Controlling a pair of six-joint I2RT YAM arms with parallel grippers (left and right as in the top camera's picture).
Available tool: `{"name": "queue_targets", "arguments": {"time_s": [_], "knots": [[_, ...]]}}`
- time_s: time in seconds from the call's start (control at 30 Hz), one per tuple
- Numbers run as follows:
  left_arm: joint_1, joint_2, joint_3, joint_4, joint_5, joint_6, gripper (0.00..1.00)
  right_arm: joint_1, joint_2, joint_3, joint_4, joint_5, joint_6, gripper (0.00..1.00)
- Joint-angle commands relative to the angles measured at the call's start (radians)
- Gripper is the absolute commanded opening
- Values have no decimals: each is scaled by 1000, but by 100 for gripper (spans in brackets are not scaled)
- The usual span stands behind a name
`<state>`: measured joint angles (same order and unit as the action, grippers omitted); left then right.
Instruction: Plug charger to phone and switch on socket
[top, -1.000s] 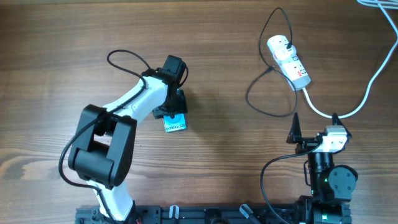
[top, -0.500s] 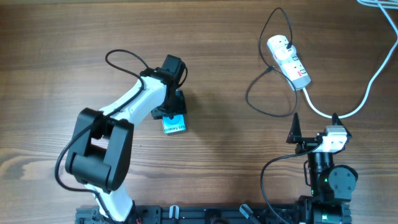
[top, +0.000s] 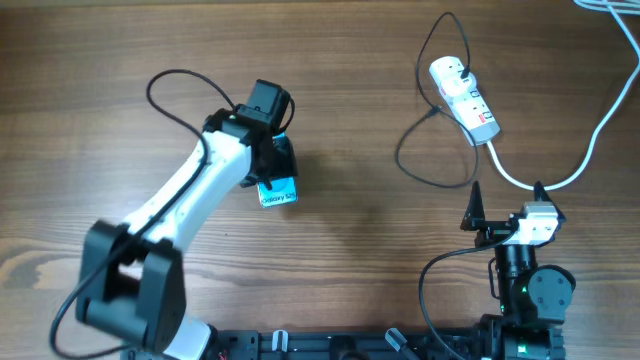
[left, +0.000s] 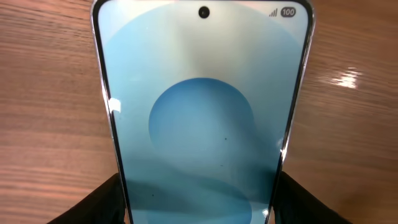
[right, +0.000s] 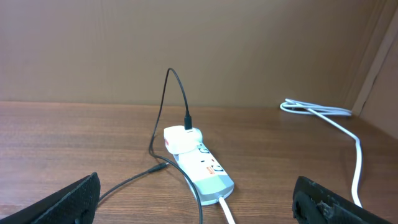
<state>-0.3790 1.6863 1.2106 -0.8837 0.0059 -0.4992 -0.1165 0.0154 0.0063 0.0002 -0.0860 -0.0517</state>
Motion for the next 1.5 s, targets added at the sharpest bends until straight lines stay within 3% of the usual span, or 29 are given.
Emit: {"name": "queue_targets", "arguments": {"time_s": [0.0, 0.2, 0.37, 0.63, 0.73, 0.97, 1.0, 1.2, 1.47], "knots": [[-2, -117, 8, -23, 50, -34, 57, 5, -12, -1, 5, -12, -8, 100], [-2, -218, 8, -28, 142, -80, 57, 5, -12, -1, 5, -7, -19, 100], [-2, -275, 8, -28, 178, -154, 57, 5, -12, -1, 2, 26, -186, 100], [-2, -294, 8, -27, 211, -315, 57, 5, -12, -1, 3, 8, -176, 100], [-2, -294, 8, -23, 215, -390, 57, 5, -12, -1, 14, -107, -15, 100], [11, -294, 8, 3, 215, -516, 57, 5, 25, -1, 29, -342, 919, 100], [13, -294, 7, 5, 214, -528, 57, 5, 35, -1, 29, -359, 968, 100], [13, -294, 7, 32, 227, -590, 56, 5, 141, -1, 39, -388, 1110, 100], [13, -294, 7, 54, 249, -617, 57, 51, 297, -1, 297, -563, 976, 100]]}}
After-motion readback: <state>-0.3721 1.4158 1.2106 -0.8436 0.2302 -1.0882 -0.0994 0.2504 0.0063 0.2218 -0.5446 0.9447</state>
